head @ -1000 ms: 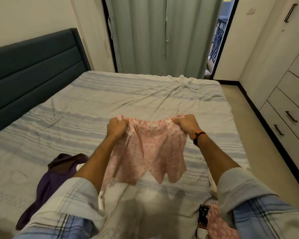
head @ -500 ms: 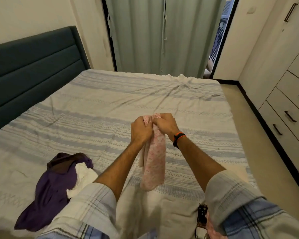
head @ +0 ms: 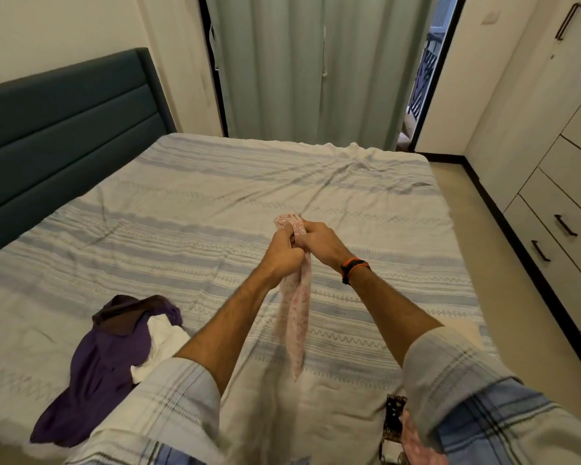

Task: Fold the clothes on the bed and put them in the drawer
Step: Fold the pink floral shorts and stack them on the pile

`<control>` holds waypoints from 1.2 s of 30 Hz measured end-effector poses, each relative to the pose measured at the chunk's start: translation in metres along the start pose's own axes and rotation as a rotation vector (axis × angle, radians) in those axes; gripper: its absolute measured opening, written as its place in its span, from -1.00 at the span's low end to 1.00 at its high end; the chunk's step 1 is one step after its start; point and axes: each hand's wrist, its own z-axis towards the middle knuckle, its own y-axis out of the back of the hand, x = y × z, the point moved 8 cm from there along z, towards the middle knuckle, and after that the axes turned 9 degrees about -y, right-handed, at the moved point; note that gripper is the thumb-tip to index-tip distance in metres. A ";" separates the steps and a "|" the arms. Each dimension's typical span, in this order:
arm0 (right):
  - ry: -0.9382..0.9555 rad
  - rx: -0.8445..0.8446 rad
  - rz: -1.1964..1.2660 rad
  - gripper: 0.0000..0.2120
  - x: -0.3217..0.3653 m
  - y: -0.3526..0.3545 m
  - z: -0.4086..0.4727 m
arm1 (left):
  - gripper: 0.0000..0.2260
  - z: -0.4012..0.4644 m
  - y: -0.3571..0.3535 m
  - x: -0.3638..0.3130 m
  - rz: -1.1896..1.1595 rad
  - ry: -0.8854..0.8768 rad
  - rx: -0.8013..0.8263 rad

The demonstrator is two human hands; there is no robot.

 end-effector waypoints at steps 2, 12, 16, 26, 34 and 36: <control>0.042 -0.034 0.000 -0.88 0.003 0.002 -0.002 | -0.44 0.000 -0.004 -0.002 -0.005 -0.010 0.036; 0.035 -0.294 0.035 -0.91 -0.002 0.023 0.005 | -0.69 -0.001 0.029 0.009 -0.003 0.022 -0.301; 0.041 -0.153 0.223 -0.84 -0.004 0.027 0.005 | -0.67 -0.003 0.064 0.021 0.041 0.064 -0.505; 0.069 0.052 0.378 -0.84 -0.002 0.051 -0.008 | -0.57 0.007 0.064 0.034 -0.069 0.136 -0.013; 0.076 0.026 0.047 -0.43 -0.016 0.065 -0.006 | -0.78 0.012 0.081 0.025 0.154 0.066 -0.087; 0.099 -0.021 -0.055 -0.59 -0.017 0.069 -0.005 | -0.70 0.016 0.084 0.024 0.256 0.042 -0.105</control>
